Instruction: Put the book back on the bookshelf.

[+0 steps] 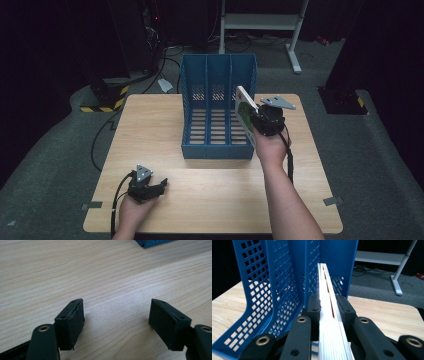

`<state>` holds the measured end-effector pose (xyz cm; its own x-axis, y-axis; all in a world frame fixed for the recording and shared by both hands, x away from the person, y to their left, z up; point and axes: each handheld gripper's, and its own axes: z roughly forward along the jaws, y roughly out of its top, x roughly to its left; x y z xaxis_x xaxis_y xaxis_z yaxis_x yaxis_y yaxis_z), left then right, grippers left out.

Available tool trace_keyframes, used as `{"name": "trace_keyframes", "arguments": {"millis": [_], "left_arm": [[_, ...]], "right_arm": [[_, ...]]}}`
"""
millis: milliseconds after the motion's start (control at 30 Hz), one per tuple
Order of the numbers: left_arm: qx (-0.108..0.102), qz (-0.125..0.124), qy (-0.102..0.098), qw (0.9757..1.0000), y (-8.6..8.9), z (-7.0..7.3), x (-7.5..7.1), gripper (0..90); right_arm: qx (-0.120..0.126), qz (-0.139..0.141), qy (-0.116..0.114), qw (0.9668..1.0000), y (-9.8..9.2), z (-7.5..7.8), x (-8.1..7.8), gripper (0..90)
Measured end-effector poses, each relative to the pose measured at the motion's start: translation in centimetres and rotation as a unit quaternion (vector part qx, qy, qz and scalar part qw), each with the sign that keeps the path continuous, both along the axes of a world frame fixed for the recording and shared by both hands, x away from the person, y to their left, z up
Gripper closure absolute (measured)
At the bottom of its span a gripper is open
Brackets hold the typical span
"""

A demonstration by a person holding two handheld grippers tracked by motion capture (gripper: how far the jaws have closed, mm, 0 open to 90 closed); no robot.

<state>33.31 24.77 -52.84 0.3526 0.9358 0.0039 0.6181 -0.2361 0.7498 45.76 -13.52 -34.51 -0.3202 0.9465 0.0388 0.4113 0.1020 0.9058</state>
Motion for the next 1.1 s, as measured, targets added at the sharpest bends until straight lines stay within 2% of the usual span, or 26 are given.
{"name": "trace_keyframes", "arguments": {"millis": [233, 367, 467, 633, 800, 933, 1100], "left_arm": [[-0.001, 0.000, 0.000, 1.0000, 0.0, 0.0, 0.0, 28.3], [0.000, 0.000, -0.001, 1.0000, 0.0, 0.0, 0.0, 28.3], [0.000, 0.000, 0.000, 1.0000, 0.0, 0.0, 0.0, 28.3], [0.000, 0.000, 0.000, 1.0000, 0.0, 0.0, 0.0, 28.4], [0.000, 0.000, 0.000, 1.0000, 0.0, 0.0, 0.0, 28.4], [0.000, 0.000, -0.001, 1.0000, 0.0, 0.0, 0.0, 28.4], [0.001, -0.001, 0.001, 1.0000, 0.0, 0.0, 0.0, 28.4]], "right_arm": [[-0.006, -0.015, 0.005, 0.9999, 0.8, -0.4, 1.8, 75.7], [0.000, -0.022, 0.014, 0.9997, 1.1, -0.6, 2.6, 75.6], [-0.010, -0.025, 0.016, 0.9995, 1.7, -1.0, 3.0, 75.6], [-0.023, -0.033, 0.020, 0.9990, 2.7, -1.8, 3.4, 75.6], [-0.018, -0.038, 0.026, 0.9988, 3.4, -2.8, 4.3, 75.6], [-0.027, -0.042, 0.030, 0.9983, 3.6, -3.6, 4.9, 75.6], [-0.026, -0.049, 0.036, 0.9978, 3.4, -4.6, 5.4, 75.6]]}}
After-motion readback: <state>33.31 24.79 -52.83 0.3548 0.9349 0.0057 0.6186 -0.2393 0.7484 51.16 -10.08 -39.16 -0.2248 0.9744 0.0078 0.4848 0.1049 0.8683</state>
